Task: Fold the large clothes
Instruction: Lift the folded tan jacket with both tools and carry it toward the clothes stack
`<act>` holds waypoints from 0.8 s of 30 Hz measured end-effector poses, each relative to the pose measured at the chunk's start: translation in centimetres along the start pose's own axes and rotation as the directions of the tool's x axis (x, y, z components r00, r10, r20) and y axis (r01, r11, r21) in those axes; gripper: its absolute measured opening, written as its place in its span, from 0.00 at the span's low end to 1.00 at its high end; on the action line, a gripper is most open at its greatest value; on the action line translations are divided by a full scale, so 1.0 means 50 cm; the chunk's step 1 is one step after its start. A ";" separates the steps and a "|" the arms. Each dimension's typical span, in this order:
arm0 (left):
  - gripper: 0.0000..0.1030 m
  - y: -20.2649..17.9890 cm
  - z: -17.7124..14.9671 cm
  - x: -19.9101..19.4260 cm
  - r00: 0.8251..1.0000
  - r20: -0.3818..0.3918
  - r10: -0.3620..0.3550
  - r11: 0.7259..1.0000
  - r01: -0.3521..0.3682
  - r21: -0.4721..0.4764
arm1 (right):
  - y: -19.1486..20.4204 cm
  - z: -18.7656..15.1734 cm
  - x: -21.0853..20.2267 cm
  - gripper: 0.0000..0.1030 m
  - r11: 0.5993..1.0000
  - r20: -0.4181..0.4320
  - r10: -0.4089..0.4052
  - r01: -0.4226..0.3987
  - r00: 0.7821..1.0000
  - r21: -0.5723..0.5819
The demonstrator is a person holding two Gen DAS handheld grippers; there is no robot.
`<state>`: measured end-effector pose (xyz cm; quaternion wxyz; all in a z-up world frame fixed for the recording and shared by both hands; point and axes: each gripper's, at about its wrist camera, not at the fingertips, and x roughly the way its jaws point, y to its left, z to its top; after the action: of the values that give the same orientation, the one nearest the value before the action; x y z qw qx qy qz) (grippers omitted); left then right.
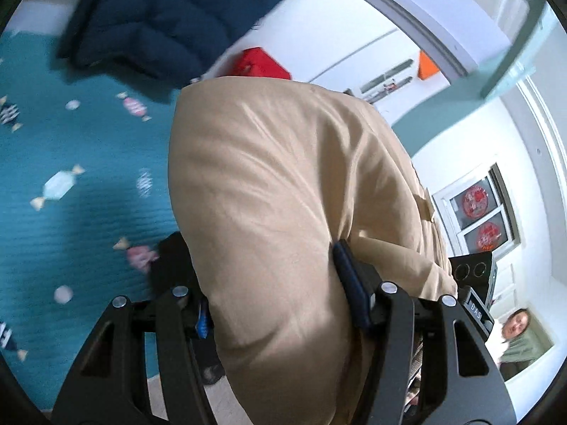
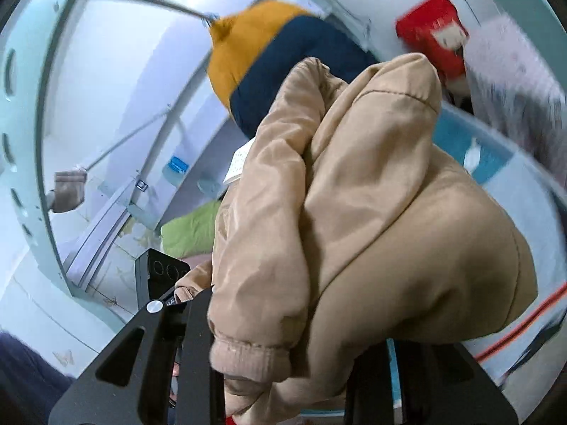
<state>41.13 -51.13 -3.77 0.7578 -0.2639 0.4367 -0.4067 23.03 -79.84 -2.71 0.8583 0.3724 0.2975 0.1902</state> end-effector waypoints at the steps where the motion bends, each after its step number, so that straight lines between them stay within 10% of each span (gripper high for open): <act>1: 0.56 -0.019 -0.002 0.035 1.000 0.004 0.015 1.000 -0.015 0.024 | -0.050 0.021 0.006 0.24 1.000 0.008 0.002 -0.002 1.000 0.011; 6: 0.56 -0.046 -0.051 0.239 0.972 -0.091 0.216 0.963 -0.197 0.181 | -0.281 0.011 -0.017 0.28 0.977 -0.077 -0.137 0.147 0.988 0.153; 11: 0.64 0.044 -0.128 0.417 0.825 -0.333 0.457 0.883 -0.374 0.285 | -0.530 -0.058 0.038 0.43 0.842 -0.304 -0.347 0.438 0.887 0.315; 20: 0.87 0.013 -0.098 0.421 0.786 -0.178 0.592 0.750 -0.457 0.478 | -0.456 -0.030 0.102 0.57 0.773 -0.321 -0.562 0.622 0.762 0.123; 24: 0.87 0.013 -0.068 0.396 0.815 -0.143 0.561 0.770 -0.450 0.452 | -0.429 0.010 0.074 0.41 0.790 -0.285 -0.527 0.585 0.801 0.182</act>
<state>44.11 -67.72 -14.73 0.8100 0.0824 0.4986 -0.2973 28.39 -92.04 -19.94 0.7810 0.3539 0.5093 -0.0732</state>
